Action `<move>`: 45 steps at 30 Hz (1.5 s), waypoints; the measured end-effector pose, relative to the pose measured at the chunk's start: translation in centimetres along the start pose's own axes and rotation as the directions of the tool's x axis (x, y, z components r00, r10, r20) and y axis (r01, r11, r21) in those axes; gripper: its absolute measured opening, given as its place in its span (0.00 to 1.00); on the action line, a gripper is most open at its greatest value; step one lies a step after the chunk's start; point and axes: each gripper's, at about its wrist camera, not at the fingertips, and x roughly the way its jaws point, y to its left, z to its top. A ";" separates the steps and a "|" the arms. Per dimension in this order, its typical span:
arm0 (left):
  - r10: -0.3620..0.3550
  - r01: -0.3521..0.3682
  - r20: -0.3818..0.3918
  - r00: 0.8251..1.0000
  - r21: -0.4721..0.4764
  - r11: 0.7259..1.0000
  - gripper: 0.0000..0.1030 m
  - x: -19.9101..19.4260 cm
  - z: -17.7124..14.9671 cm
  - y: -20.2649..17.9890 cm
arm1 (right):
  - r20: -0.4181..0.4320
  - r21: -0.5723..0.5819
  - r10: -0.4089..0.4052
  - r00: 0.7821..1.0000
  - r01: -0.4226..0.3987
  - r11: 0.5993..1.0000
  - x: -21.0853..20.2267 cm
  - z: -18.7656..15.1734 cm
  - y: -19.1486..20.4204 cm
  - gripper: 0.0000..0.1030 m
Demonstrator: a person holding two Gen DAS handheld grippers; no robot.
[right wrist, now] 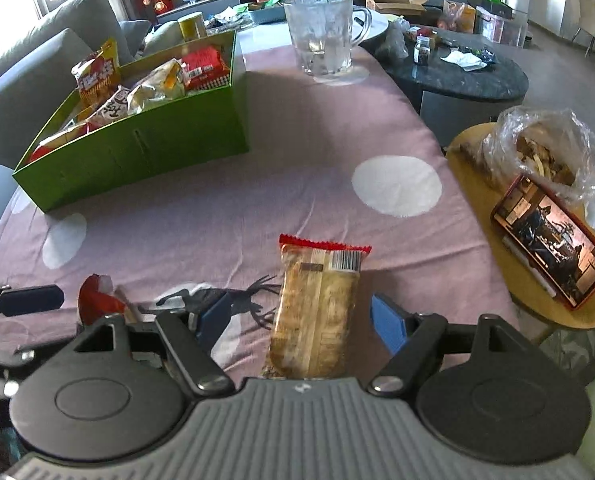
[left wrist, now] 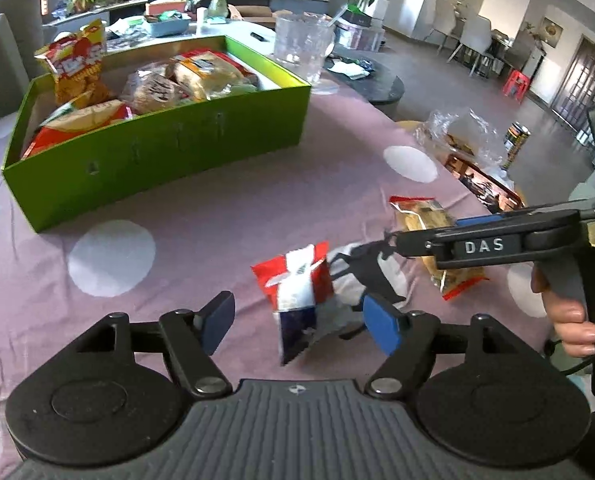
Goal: Organize snacks
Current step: 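Move the left gripper to the red-white snack bag while the right approaches the bread packet, then close the left gripper on the red-white snack bag while the right grasps the bread, then lower the snack bag into the box with the left while the right drops the bread in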
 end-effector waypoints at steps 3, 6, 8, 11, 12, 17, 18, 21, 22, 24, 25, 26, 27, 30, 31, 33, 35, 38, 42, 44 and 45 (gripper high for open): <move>0.011 -0.012 -0.030 0.999 -0.014 1.000 0.66 1.0 0.2 0.0 | 0.001 0.001 0.010 1.000 -0.010 1.000 0.1 -0.2 0.0 0.66; 0.012 -0.014 -0.048 0.999 -0.039 0.999 0.66 1.8 0.2 0.4 | 0.000 0.003 0.023 1.000 -0.023 1.000 0.2 -0.2 0.0 0.54; 0.011 -0.013 -0.051 0.999 -0.042 0.999 0.64 2.1 0.3 0.5 | 0.006 -0.001 0.033 0.999 -0.033 0.999 0.2 -0.2 0.1 0.46; 0.005 -0.008 -0.053 0.999 -0.041 0.999 0.56 2.2 0.3 0.5 | 0.016 -0.012 0.055 0.998 -0.055 0.998 0.2 -0.1 0.3 0.43; 0.006 -0.007 -0.050 0.999 -0.034 0.999 0.56 2.2 0.3 0.5 | 0.019 -0.018 0.059 0.998 -0.059 0.998 0.1 -0.1 0.5 0.43; -0.014 0.013 -0.047 0.999 -0.011 1.000 0.39 2.1 0.1 0.3 | 0.030 -0.029 0.075 0.997 -0.074 0.997 0.1 0.1 0.9 0.43; -0.015 0.015 -0.045 0.999 -0.008 1.000 0.38 2.0 0.1 0.3 | 0.033 -0.029 0.077 0.997 -0.076 0.997 0.0 0.1 0.9 0.43; -0.018 0.018 -0.032 0.999 -0.002 1.000 0.35 1.7 0.1 0.4 | 0.042 -0.028 0.085 0.996 -0.084 0.996 -0.2 0.2 1.0 0.43; -0.017 0.017 -0.025 1.000 0.002 1.000 0.35 1.6 0.2 0.5 | 0.044 -0.028 0.086 0.995 -0.085 0.996 -0.2 0.3 1.0 0.43; -0.013 0.013 -0.011 1.000 0.006 1.000 0.34 1.4 0.3 0.6 | 0.048 -0.026 0.091 0.995 -0.090 0.996 -0.2 0.5 1.0 0.43; -0.013 0.013 -0.004 1.000 0.006 1.000 0.34 1.3 0.3 0.8 | 0.050 -0.026 0.093 0.994 -0.092 0.995 -0.3 0.6 1.1 0.43; -0.012 0.012 0.002 1.000 0.006 1.000 0.34 1.1 0.4 0.9 | 0.052 -0.028 0.095 0.994 -0.094 0.995 -0.3 0.6 1.2 0.43; -0.010 0.010 0.007 1.000 0.007 1.000 0.34 1.0 0.4 1.0 | 0.054 -0.030 0.097 0.994 -0.095 0.995 -0.3 0.7 1.3 0.43; 0.005 -0.005 0.020 1.000 0.006 1.000 0.34 0.8 0.5 1.5 | 0.053 -0.036 0.104 0.993 -0.102 0.994 -0.2 0.8 1.6 0.43; 0.010 -0.010 0.022 1.000 0.003 1.000 0.34 0.7 0.5 1.7 | 0.052 -0.037 0.105 0.993 -0.103 0.994 -0.2 0.8 1.7 0.43; 0.018 -0.018 0.027 0.999 -0.006 1.000 0.34 0.6 0.5 2.1 | 0.051 -0.040 0.108 0.993 -0.106 0.994 -0.2 0.9 1.9 0.43; 0.023 -0.022 0.034 0.999 -0.016 1.000 0.34 0.4 0.6 2.5 | 0.049 -0.042 0.109 0.993 -0.107 0.993 -0.2 0.9 1.9 0.43; 0.028 -0.027 0.047 0.999 -0.023 0.999 0.34 0.0 0.7 2.8 | 0.051 -0.040 0.109 0.993 -0.107 0.993 -0.3 1.0 2.0 0.43; 0.032 -0.031 0.059 0.998 -0.030 0.999 0.34 -0.3 0.8 3.0 | 0.058 -0.043 0.116 0.992 -0.113 0.993 -0.4 1.3 2.3 0.43; 0.035 -0.033 0.063 0.997 -0.033 0.999 0.34 -0.4 0.8 3.1 | 0.061 -0.049 0.120 0.991 -0.117 0.992 -0.5 1.5 2.5 0.43; 0.037 -0.035 0.066 0.997 -0.035 0.999 0.34 -0.5 0.9 3.2 | 0.063 -0.052 0.121 0.991 -0.117 0.992 -0.5 1.6 2.6 0.43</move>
